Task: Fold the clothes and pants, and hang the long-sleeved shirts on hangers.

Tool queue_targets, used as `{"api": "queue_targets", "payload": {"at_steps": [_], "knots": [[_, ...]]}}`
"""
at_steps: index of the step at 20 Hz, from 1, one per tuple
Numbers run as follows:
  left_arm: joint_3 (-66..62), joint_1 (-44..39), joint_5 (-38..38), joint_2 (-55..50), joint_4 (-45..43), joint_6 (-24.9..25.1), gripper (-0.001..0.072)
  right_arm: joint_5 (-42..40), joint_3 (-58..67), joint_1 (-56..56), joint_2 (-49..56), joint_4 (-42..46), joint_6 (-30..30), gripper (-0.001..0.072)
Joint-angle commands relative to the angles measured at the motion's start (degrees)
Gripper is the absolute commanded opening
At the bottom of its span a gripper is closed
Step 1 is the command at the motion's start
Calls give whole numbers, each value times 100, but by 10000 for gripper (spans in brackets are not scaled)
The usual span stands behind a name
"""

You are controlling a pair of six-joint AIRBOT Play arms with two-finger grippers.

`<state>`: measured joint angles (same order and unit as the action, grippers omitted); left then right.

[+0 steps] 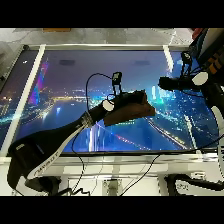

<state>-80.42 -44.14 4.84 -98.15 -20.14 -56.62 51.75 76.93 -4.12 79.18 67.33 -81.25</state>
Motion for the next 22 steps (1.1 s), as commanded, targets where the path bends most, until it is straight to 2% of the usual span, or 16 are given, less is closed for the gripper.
{"api": "queue_targets", "payload": {"at_steps": [1, 3, 5, 8, 9, 10, 12, 16, 19, 22], "knots": [[-7, 181, 22, 199, -616, 2, 692, -59, -28, -37, 96, 813, 232, 11], [-7, 378, 385, 365, -997, 2, 692, 76, -81, -205, 363, 925, 369, 11], [-7, 573, 861, 509, -1054, 2, 692, 538, -81, -527, 807, 369, 837, 10], [-7, 809, 1449, 592, -1051, 2, 692, 1939, -81, -1073, 1478, -2039, 2675, 11], [-7, 866, 1567, 592, -1054, 2, 692, 2138, -81, -1167, 1600, -2566, 2874, 12], [-7, 914, 1641, 590, -1051, 2, 692, 2031, -81, -1196, 1668, -2828, 2865, 90], [-7, 962, 1690, 590, -1051, 2, 692, 1648, -81, -1119, 1676, -2830, 2848, 707], [-7, 962, 1692, 590, -1049, 2, 692, 1248, -81, -599, 1676, -2413, 2841, 708], [-7, 960, 1755, 590, -1049, 0, 692, 1003, -79, 28, 1679, -1145, 2514, 707], [-7, 962, 1840, 590, -1051, 2, 692, 662, -79, 553, 1679, -328, 2310, 686]]}}
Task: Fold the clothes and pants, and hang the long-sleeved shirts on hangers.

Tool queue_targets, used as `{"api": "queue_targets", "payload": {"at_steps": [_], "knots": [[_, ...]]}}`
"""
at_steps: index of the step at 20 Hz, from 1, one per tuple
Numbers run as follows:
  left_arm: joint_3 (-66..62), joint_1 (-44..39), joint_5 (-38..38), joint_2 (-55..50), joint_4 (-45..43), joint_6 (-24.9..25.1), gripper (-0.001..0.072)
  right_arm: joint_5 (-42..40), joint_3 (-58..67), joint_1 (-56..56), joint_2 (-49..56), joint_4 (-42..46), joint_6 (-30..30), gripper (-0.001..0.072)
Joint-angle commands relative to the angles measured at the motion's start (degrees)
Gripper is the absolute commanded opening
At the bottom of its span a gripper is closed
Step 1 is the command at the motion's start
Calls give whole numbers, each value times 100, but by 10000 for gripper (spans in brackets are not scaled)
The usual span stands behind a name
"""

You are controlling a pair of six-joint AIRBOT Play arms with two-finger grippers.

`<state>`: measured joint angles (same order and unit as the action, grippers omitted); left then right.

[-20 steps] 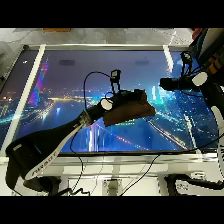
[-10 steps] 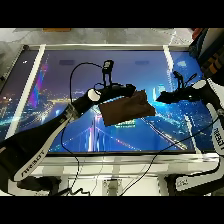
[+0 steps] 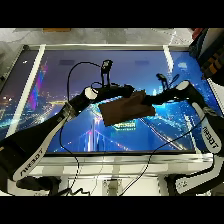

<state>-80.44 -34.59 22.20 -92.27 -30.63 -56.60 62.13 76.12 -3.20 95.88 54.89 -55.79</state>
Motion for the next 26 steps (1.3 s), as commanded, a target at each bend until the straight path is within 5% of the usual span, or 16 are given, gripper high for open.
{"api": "queue_targets", "payload": {"at_steps": [1, 5, 9, 14, 17, 19, 22, 26], "knots": [[-4, 11, 133, 2, -2, 0, 692, -592, 2, 579, 9, 1185, -428, 686], [-4, 20, 170, 2, -2, 0, 692, -1255, 2, 586, 13, 2312, -2039, 686], [-4, 20, 170, 2, -2, 0, 692, -962, 28, 116, 146, 2367, -2809, 682], [-4, 20, 175, 2, -2, 0, 692, 17, 472, -673, 503, 258, -2011, 544], [-4, 22, 280, 2, -4, 0, 692, 754, 693, -1093, 837, -1010, -1652, 550], [-4, 22, 297, 2, -4, 0, 692, 313, 691, -1145, 933, -669, -1663, 630], [-4, 22, 297, 2, -46, 0, 692, -271, 693, -1126, 931, -525, -1941, 627], [-4, 22, 299, 2, -85, 0, 692, 531, 691, -1115, 1178, -518, -2022, 626]]}}
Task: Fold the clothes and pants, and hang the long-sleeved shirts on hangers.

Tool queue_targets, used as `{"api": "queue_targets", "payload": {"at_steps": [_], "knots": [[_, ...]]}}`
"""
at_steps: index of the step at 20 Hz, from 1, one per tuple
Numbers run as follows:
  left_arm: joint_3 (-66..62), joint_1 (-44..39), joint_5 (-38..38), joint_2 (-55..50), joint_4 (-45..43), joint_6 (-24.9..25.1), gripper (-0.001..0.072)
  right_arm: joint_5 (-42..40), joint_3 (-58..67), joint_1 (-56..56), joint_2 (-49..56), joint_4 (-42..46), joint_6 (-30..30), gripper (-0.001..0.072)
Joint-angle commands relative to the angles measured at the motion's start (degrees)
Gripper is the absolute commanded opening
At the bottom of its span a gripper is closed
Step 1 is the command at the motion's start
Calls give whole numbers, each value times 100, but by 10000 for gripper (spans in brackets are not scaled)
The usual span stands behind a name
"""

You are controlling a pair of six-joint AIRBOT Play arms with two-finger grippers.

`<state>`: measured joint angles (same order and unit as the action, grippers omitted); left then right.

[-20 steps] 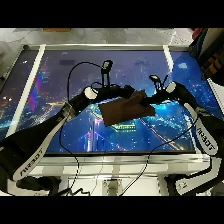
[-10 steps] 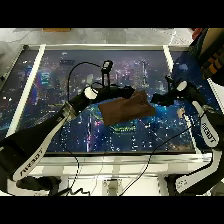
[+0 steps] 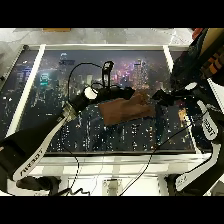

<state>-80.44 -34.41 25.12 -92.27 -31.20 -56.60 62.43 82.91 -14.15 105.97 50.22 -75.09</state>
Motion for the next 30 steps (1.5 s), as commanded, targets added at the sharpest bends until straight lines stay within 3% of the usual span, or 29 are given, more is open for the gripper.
{"api": "queue_targets", "payload": {"at_steps": [1, 4, 7, 14, 16, 17, 18, 19, 21, 22, 25, 30], "knots": [[-4, 4, 4, 2, -28, 0, 692, 881, 13, -15, 308, -92, -87, 627], [-4, 7, 2, 2, -31, 0, 692, 1453, 13, 4, 608, -730, 138, 630], [-4, 7, 2, 2, -31, 0, 692, 1397, 13, 76, 688, -1488, 428, 690], [-4, 146, 35, 2, -92, 2, 691, 1034, 13, 850, 702, -1285, 841, 687], [-4, 254, 282, 4, -699, 0, 686, 885, 13, 1040, 702, -1167, 855, 675], [-4, 319, 520, 4, -1187, -2, 642, 798, 13, 1102, 702, -1099, 863, 611], [-4, 376, 855, 7, -1759, -2, 479, 734, 15, 1141, 702, -1056, 863, 499], [-4, 448, 1250, 11, -2398, -2, 282, 684, 15, 1169, 702, -1054, 863, 359], [-4, 581, 2031, 33, -3556, -7, 53, 684, 31, 1167, 691, -1062, 863, 13], [-4, 656, 2376, 63, -3960, -9, 10, 691, 31, 1139, 662, -1058, 861, 13], [-4, 841, 3099, 341, -4962, -162, 9, 697, 31, 938, 481, -1058, 857, 13], [-4, 962, 3224, 1357, -7407, -1139, 10, 680, 31, -33, -221, -1047, 809, 12]]}}
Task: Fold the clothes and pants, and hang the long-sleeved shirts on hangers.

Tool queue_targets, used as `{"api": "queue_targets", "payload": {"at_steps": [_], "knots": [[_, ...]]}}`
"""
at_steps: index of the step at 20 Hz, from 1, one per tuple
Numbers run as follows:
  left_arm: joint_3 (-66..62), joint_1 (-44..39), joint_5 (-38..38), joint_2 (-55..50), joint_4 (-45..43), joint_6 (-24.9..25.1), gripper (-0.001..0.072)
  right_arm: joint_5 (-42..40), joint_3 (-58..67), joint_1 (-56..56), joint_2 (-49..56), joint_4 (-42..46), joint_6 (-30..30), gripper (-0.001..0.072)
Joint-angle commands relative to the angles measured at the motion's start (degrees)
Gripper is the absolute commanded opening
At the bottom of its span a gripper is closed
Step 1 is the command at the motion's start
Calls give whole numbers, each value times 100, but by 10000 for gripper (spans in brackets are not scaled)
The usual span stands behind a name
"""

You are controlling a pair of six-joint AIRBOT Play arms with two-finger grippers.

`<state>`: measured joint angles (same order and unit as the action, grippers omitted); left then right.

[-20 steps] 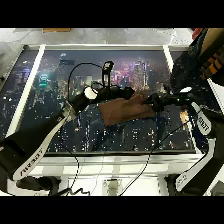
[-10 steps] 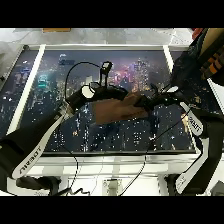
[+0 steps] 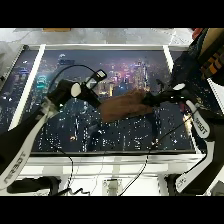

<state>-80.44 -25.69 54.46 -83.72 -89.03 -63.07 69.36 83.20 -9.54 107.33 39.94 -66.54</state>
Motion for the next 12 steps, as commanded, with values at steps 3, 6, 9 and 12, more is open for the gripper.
{"api": "queue_targets", "payload": {"at_steps": [3, 6, 9, 12], "knots": [[-4, 260, 527, 1093, -1788, -605, 9, -15, 2, -1432, -905, -4, -260, 13], [-4, 404, 824, 1460, -1784, -752, 10, -11, 2, -2562, -1414, 146, -348, 13], [-4, 426, 1045, 1576, -1786, -752, 9, -74, 2, -3847, -1814, 422, -726, 13], [-4, 426, 1099, 1576, -1722, -752, 10, -81, 0, -5075, -2006, 568, -1333, 13]]}}
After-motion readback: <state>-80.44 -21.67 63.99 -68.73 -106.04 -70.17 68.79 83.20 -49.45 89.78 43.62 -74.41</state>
